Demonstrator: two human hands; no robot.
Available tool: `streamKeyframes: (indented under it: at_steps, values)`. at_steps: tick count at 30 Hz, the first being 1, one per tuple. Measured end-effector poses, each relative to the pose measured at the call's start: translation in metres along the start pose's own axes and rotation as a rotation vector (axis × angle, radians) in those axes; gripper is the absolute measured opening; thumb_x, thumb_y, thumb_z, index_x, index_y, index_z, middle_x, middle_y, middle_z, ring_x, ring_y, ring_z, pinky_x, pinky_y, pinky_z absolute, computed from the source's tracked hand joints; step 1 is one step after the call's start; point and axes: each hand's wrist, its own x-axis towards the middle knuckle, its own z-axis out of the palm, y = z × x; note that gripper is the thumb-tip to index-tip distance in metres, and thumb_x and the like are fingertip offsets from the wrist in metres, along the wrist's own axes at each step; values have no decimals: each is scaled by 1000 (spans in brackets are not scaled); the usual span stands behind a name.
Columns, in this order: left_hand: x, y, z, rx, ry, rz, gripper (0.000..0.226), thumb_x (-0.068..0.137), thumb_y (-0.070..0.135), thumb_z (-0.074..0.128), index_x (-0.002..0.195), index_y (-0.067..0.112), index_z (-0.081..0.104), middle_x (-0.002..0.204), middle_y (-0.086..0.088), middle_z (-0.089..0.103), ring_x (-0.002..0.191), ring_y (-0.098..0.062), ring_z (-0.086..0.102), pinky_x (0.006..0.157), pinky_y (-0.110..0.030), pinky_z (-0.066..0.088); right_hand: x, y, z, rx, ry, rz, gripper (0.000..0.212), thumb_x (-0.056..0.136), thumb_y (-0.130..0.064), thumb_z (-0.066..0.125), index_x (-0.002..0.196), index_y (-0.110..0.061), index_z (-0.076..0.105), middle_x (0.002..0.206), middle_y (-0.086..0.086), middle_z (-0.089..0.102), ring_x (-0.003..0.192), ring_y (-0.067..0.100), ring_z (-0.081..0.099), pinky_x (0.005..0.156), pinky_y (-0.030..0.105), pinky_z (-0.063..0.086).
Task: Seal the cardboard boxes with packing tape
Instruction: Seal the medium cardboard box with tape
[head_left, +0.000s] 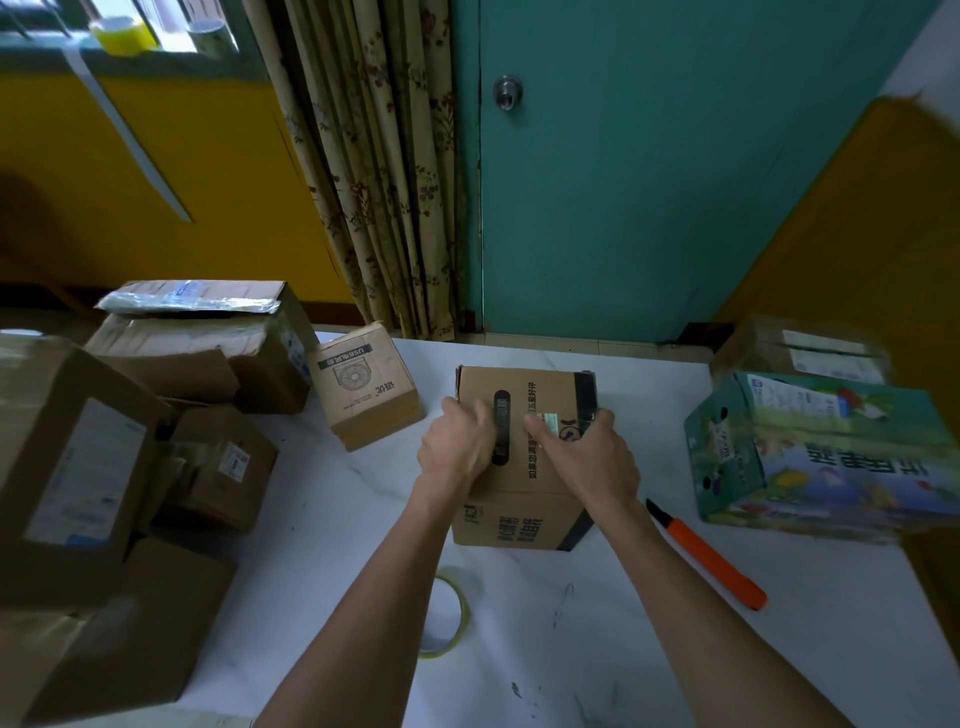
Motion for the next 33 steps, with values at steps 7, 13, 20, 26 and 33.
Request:
streamKeyframes:
  at_steps: [7, 13, 20, 26, 33]
  values:
    - [-1, 2, 3, 37, 4, -29, 77, 77, 84, 57, 117, 19, 42, 103, 0, 63, 98, -26, 64, 88, -44, 53, 1, -5, 0, 61, 2, 50, 61, 83, -73, 56, 105, -17, 49, 88, -3, 60, 71, 11, 55, 51, 23, 33]
    - [-2, -6, 6, 34, 101, 42, 59, 96, 73, 35, 111, 18, 51, 99, -4, 66, 92, -27, 65, 86, -47, 55, 3, 5, -2, 86, 149, -23, 46, 106, -44, 31, 88, -11, 58, 77, 2, 61, 64, 14, 56, 48, 21, 30]
    - [3, -16, -4, -170, 55, 72, 54, 108, 49, 27, 112, 12, 65, 105, -9, 70, 96, -27, 65, 91, -45, 54, 0, 5, -6, 143, 101, -21, 46, 109, -36, 24, 87, -9, 54, 73, -1, 53, 77, 23, 56, 56, 28, 31]
    - [-14, -31, -4, -424, -121, -45, 78, 75, 75, 65, 128, 19, 53, 116, 1, 70, 99, -18, 69, 85, -39, 59, -13, 10, -11, 287, -120, 21, 59, 85, -62, 64, 118, -17, 47, 108, -2, 62, 88, 13, 57, 63, 26, 44]
    - [-25, -27, 7, -227, -45, 23, 53, 82, 63, 71, 114, 24, 53, 99, 9, 63, 86, -12, 61, 63, -24, 44, -18, 9, -5, 274, -78, 51, 66, 76, -61, 74, 117, -17, 47, 102, -4, 58, 89, 15, 58, 66, 29, 46]
